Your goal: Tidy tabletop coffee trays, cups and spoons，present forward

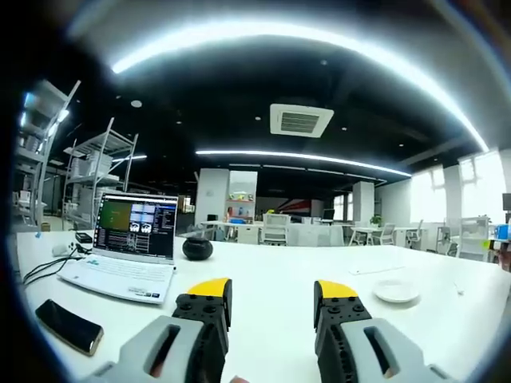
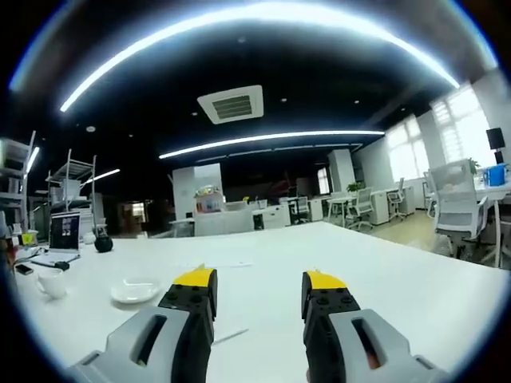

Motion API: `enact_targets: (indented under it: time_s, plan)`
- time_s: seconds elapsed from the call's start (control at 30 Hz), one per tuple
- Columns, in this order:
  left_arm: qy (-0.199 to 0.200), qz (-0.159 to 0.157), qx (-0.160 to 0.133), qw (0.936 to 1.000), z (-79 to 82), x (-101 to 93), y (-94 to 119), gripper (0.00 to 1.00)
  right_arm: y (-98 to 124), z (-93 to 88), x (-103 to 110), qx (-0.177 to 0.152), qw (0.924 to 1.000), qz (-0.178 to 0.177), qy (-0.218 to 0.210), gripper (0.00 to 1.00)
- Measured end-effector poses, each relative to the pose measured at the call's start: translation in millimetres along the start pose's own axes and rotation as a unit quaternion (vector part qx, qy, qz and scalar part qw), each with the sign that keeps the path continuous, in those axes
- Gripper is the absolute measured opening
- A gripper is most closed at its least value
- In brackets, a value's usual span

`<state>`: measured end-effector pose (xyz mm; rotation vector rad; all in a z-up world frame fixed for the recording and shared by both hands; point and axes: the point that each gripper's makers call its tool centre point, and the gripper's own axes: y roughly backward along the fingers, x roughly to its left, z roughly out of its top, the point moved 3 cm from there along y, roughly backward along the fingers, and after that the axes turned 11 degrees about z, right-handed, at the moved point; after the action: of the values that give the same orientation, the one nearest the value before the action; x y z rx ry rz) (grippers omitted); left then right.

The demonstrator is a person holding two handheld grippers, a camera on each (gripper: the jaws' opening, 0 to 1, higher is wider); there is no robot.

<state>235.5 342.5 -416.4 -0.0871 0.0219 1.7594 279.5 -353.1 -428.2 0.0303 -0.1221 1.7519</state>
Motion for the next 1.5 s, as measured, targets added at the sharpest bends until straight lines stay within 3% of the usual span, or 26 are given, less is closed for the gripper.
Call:
enact_targets:
  time_s: [0.27,0.6,0.9,1.03,1.23,1.5]
  plan:
    - [-0.008,-0.010,0.010,0.9999,11.3,1.0,-0.2,0.42,-13.1,20.2,14.5,0.000,0.9994,0.031,0.015,0.43]
    - [-0.016,-0.015,0.011,0.9997,28.1,5.3,3.5,0.39,-33.8,44.3,40.3,-0.009,0.9969,0.077,-0.013,0.42]
    - [-0.021,-0.040,0.017,0.9988,44.6,3.4,-0.8,0.36,-59.3,67.4,77.0,0.009,0.9893,0.145,-0.013,0.42]
    - [-0.040,-0.047,0.029,0.9977,47.0,0.7,-3.0,0.36,-72.4,76.4,103.5,0.024,0.9836,0.179,0.010,0.42]
    - [-0.050,-0.063,0.053,0.9954,47.8,-2.1,-6.1,0.36,-94.2,82.9,149.1,0.047,0.9686,0.243,-0.024,0.42]
    - [-0.055,-0.092,0.089,0.9902,45.2,-8.5,-8.7,0.37,-117.0,84.6,207.0,0.082,0.9486,0.305,0.007,0.42]
